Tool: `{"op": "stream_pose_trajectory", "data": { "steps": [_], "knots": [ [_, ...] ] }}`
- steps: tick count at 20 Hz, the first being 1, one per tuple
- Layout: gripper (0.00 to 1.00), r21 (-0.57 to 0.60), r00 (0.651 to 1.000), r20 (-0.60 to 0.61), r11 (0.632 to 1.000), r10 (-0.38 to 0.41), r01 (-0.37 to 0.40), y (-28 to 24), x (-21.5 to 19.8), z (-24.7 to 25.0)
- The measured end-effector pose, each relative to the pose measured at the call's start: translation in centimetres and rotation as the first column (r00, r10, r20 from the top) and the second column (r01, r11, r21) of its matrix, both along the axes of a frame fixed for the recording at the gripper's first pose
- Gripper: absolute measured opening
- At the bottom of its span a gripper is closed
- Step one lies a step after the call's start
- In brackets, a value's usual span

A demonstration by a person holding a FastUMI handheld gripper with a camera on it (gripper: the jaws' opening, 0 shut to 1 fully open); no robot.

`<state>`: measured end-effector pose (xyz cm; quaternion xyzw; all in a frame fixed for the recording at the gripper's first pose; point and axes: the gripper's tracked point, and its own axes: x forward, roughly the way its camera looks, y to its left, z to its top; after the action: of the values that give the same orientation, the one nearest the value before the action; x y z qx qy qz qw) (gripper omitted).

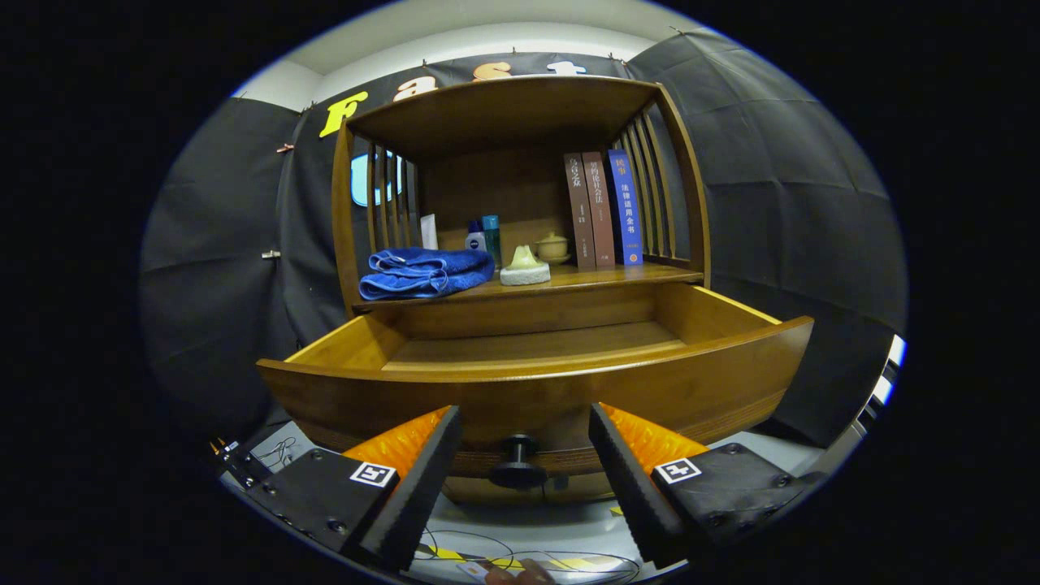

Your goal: Pull open the drawer, take out the items inside it, and place them on the countertop above the cabinet.

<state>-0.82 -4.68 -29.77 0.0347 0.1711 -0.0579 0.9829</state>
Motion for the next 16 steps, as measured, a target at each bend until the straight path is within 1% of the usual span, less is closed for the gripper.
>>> {"op": "stream_pose_trajectory", "data": {
  "steps": [7, 12, 16],
  "knots": [
    [0.99, -0.023, 1.000, 0.007, 0.999, -0.029, 0.029, -0.3, 1.0, 0.0],
    [0.99, -0.017, 0.999, -0.014, 0.999, -0.029, 0.028, -0.7, 4.5, 0.0],
    [0.99, -0.024, 0.999, 0.000, 0.999, -0.032, 0.032, -1.0, 7.7, 0.2]
  ]
}}
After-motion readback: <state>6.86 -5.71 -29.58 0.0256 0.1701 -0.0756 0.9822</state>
